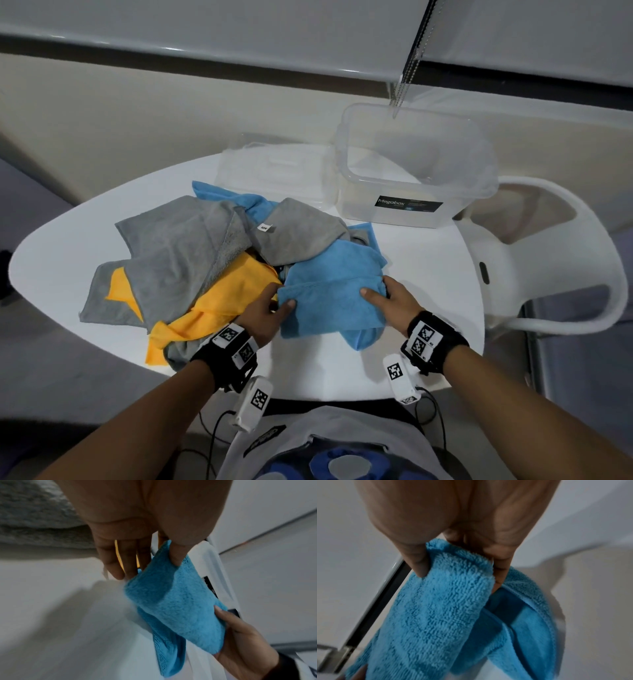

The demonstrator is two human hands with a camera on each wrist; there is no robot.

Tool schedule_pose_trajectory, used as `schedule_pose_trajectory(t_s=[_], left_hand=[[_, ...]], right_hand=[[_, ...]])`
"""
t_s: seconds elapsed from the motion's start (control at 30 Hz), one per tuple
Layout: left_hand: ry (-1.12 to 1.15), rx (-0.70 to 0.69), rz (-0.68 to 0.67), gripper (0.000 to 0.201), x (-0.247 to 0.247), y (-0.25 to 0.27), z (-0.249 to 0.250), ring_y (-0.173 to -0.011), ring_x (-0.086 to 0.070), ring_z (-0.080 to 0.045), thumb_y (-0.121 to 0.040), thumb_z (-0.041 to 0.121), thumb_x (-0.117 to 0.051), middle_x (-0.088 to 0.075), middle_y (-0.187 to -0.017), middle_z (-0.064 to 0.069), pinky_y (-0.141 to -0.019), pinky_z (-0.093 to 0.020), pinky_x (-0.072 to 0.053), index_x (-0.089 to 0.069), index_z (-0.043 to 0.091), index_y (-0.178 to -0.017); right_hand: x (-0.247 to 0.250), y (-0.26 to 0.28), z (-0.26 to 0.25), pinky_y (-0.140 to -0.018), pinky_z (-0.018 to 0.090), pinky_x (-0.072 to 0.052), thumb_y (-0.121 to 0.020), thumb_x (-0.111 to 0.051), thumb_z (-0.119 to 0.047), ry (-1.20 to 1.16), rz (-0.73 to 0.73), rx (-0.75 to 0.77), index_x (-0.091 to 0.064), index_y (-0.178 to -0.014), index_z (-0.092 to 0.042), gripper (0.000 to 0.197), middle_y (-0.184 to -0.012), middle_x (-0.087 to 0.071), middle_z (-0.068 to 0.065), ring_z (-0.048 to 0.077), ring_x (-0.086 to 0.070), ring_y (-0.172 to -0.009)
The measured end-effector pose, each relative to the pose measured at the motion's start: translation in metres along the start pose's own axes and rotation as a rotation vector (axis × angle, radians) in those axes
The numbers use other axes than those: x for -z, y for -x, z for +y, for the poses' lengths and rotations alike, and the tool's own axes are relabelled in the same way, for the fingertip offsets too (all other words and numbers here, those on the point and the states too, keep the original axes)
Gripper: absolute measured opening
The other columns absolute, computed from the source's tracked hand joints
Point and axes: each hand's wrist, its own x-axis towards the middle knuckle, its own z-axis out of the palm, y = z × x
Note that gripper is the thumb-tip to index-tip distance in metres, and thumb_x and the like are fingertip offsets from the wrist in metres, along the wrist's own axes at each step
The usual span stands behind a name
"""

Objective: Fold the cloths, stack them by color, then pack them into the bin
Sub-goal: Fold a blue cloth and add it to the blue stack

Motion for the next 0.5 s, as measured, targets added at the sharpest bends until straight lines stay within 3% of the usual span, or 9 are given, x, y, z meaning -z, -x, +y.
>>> schedule_pose_trajectory(t_s=[0.1,0.23,0.33,0.4,0.5], left_hand=[[-0.084,-0.067,0.043,0.052,-0.005,-0.005,0.023,-0.089,-0.066,-0.02,-0.072,0.078,-0.048,-0.068,-0.099,0.001,-0.08,-0.046,-0.055,-0.044,0.043,-0.11],[-0.2,-0.15,0.103,0.047,-0.027,-0.017,0.065,-0.087,-0.062,-0.022,-0.091,0.049,-0.055,-0.063,-0.097,-0.003,-0.078,-0.039,-0.053,-0.042,0.023,-0.128],[-0.256,-0.204,0.084,0.039,-0.049,-0.037,0.092,-0.081,-0.061,-0.021,-0.093,0.04,-0.056,-0.06,-0.082,-0.001,-0.075,-0.031,-0.047,-0.045,0.023,-0.127],[-0.256,-0.212,0.045,0.038,-0.068,-0.054,0.11,-0.081,-0.06,-0.022,-0.093,0.039,-0.056,-0.059,-0.081,0.0,-0.077,-0.031,-0.045,-0.045,0.024,-0.126],[-0.269,-0.214,-0.03,0.039,-0.095,-0.078,0.133,-0.092,-0.062,-0.025,-0.094,0.039,-0.054,-0.064,-0.099,-0.004,-0.087,-0.035,-0.048,-0.042,0.028,-0.13]], right_hand=[[0.01,0.005,0.001,-0.088,0.047,-0.056,-0.081,-0.072,-0.041,-0.096,0.079,0.015,-0.057,-0.108,-0.018,0.038,-0.107,-0.07,0.004,0.024,-0.068,-0.099],[0.032,0.007,0.005,-0.079,0.043,-0.059,-0.092,-0.065,-0.027,-0.141,0.189,0.057,-0.051,-0.116,-0.022,0.028,-0.107,-0.068,0.009,0.028,-0.069,-0.094],[0.06,0.006,0.007,-0.07,0.034,-0.058,-0.095,-0.061,-0.027,-0.155,0.285,0.067,-0.053,-0.119,-0.022,0.026,-0.104,-0.068,0.009,0.025,-0.069,-0.087],[0.085,0.003,0.009,-0.07,0.031,-0.056,-0.095,-0.061,-0.031,-0.174,0.34,0.054,-0.053,-0.119,-0.023,0.027,-0.103,-0.067,0.01,0.023,-0.067,-0.086],[0.122,-0.002,0.01,-0.08,0.036,-0.055,-0.091,-0.066,-0.027,-0.219,0.374,-0.024,-0.049,-0.125,-0.028,0.037,-0.105,-0.064,0.007,0.022,-0.065,-0.091]])
